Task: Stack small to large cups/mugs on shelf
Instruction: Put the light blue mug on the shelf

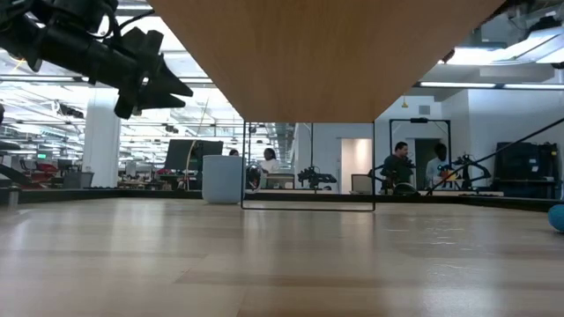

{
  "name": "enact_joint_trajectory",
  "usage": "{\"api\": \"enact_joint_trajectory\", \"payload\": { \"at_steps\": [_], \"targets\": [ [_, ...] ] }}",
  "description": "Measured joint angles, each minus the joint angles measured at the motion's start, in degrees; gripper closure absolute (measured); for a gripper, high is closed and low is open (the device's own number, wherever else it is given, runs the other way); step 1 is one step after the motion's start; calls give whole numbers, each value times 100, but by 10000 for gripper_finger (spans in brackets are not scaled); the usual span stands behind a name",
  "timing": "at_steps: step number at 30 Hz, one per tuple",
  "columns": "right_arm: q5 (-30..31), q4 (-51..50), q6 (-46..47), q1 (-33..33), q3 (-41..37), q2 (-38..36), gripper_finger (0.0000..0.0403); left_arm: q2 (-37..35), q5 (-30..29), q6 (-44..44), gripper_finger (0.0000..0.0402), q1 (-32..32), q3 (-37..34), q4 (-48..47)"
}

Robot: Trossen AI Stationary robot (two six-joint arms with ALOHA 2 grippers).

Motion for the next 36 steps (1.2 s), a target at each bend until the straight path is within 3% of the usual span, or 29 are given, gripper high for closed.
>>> {"api": "enact_joint_trajectory", "payload": {
  "at_steps": [6,15,20,24,36],
  "targets": [
    [-55,539,338,-259,-443,-12,276,0,10,377,239,0,196,-21],
    [-53,691,300,-255,-445,237,276,0,75,1293,239,0,659,-141],
    [-53,685,303,-255,-445,321,276,123,-99,1521,239,2,1164,-1540],
    [-53,708,304,-255,-445,333,276,614,-353,1787,239,3,1741,-2698],
    [-53,687,499,-253,-445,333,276,2173,-409,2117,239,592,3226,-3296]
  ]
}}
